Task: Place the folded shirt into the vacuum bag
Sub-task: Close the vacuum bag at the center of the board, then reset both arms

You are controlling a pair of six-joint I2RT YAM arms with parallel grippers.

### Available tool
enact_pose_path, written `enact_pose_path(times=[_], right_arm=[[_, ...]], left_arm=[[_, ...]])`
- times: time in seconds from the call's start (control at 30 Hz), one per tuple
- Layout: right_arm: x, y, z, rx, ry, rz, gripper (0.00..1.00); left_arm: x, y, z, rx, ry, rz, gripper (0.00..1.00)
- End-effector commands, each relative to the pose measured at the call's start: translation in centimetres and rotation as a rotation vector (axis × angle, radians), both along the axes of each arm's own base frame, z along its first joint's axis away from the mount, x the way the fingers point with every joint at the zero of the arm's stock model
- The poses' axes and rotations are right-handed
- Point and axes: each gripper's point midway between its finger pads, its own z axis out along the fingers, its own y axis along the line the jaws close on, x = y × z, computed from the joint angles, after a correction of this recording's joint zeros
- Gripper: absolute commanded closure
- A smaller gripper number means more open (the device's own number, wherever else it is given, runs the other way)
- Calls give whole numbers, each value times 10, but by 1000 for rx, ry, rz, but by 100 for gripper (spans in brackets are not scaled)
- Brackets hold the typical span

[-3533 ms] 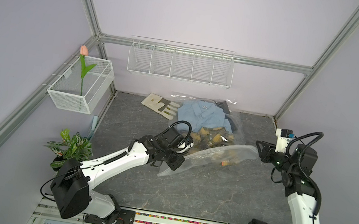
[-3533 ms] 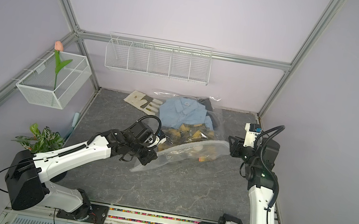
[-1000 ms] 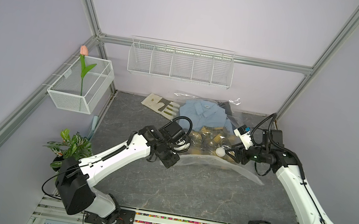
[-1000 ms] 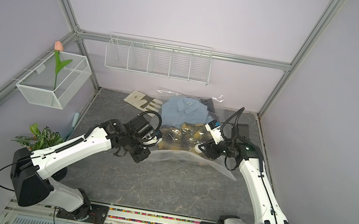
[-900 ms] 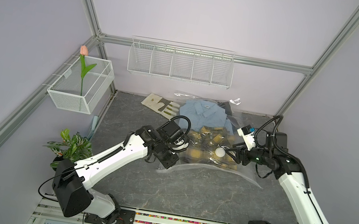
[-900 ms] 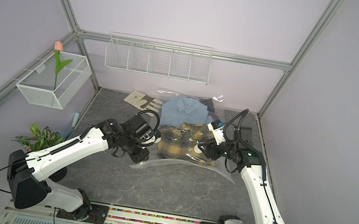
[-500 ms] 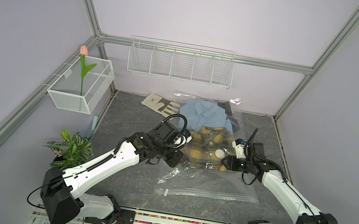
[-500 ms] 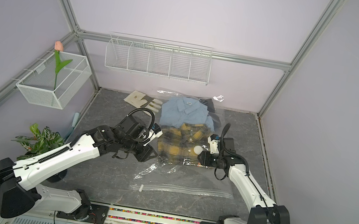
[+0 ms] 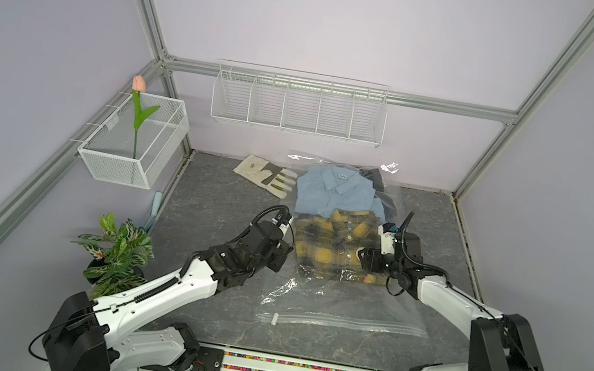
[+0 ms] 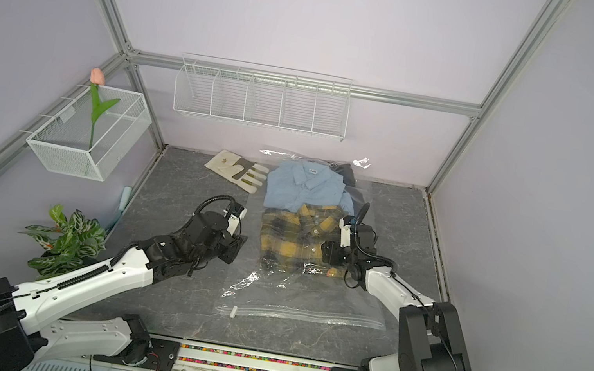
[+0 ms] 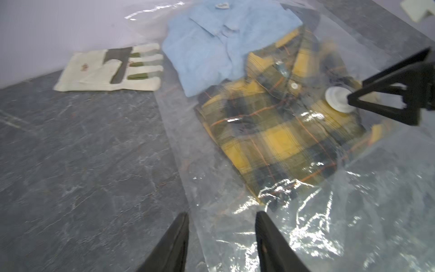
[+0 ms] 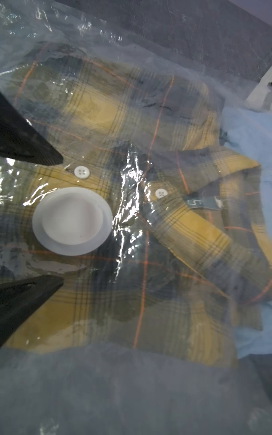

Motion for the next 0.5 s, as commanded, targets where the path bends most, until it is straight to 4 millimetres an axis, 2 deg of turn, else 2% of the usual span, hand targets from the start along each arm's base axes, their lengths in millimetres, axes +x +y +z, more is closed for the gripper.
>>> enact_pose_path(times=[0.0,0.1,0.23,0.3,0.37,0.47], right_arm=[[16,-15,34,-4,-144,-34,17],[19,-43,46,-33,-216,-120,11],[14,-115,49,-171,-296,-364,7],[8,-144,50,-248,-327,-446,7],[6,-160,49,-308,-367,-479,7],[9,-163,47,-273,-438,-500,8]], left_arm=[[26,41,33,37,-186,206,49],[40,90,31,38,-208,394,48],[46,159,33,63,-280,654,48],[45,184,27,77,-304,732,48],[44,205,15,78,-316,797,47],[49,225,-2,80,-325,859,47]])
